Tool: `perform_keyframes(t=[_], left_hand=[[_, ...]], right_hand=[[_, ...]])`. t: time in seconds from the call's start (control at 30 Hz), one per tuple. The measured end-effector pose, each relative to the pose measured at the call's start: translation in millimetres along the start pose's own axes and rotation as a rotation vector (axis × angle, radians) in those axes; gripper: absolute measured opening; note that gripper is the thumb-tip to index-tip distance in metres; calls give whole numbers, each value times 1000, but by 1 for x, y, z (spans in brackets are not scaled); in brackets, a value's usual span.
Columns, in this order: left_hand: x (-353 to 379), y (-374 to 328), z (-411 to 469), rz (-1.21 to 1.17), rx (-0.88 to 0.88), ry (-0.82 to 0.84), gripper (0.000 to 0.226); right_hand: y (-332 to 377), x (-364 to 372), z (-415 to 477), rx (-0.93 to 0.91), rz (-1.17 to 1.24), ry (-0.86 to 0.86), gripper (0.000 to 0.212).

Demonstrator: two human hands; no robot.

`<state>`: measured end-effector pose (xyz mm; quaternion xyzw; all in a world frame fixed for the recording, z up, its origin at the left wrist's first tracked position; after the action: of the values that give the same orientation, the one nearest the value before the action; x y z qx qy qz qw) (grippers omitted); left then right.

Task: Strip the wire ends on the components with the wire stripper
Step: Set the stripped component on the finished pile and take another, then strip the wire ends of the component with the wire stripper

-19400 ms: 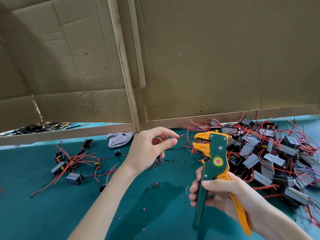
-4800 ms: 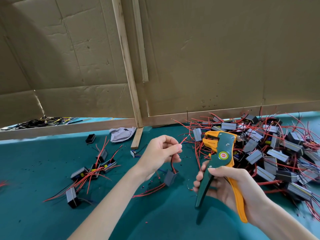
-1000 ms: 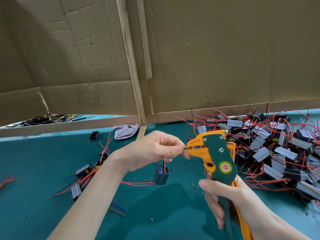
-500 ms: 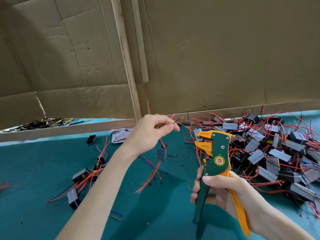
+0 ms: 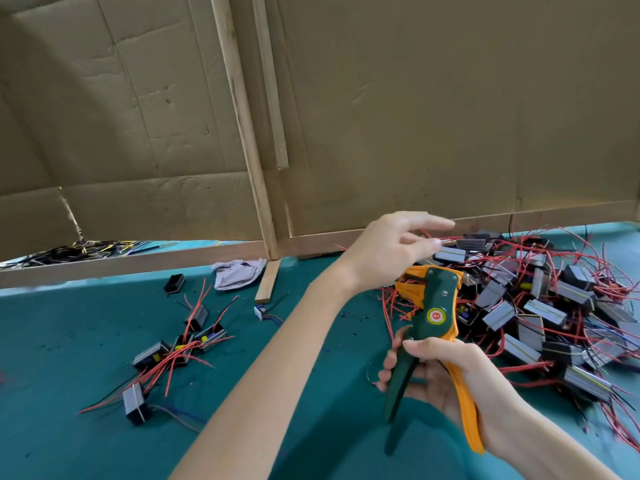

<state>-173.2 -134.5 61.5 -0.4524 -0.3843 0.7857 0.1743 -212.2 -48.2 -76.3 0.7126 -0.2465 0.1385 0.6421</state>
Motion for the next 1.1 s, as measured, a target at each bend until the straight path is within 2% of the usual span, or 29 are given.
perform_keyframes(t=[0.1, 0.2, 0.3, 0.43, 0.5, 0.6, 0.73, 0.87, 1.0, 1.1], left_hand=[[-32, 40, -24, 62, -143, -95, 29], [-73, 94, -55, 381, -364, -253, 35], [-101, 138, -86, 550, -580, -343, 39], [-134, 159, -116, 789, -724, -471, 29], [-148, 167, -130, 850, -852, -456, 14], [-153, 182, -145, 774, -999, -333, 11], [-156, 185, -149, 634, -928, -393, 2], [-163, 170, -141, 328, -658, -519, 6], [-161, 126, -124, -5, -348, -613, 6], [-149, 98, -111, -235, -223, -661, 8]], right_hand=[[-1, 1, -1, 14, 23, -43, 14], [0, 4, -3, 28, 17, -46, 13], [-1, 5, -4, 39, 7, -54, 17], [2, 8, -6, 49, -4, -46, 19], [4, 10, -7, 57, -7, -47, 28], [4, 10, -6, 46, -2, -52, 26], [0, 9, -6, 43, 2, -61, 23], [1, 9, -7, 30, 8, -58, 16], [1, 10, -7, 21, 0, -44, 14], [1, 10, -6, 21, -5, -41, 12]])
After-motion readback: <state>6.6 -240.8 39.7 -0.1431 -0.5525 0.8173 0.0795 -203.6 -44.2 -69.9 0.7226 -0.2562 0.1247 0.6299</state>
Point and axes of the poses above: each hand's wrist, its own z-axis towards the middle knuckle, its own x-axis out of the palm, y = z × x, the point moved 5 cm from there along z, towards the middle knuckle, and after that the axes turned 1 degree about -z, right-handed, at the moved point
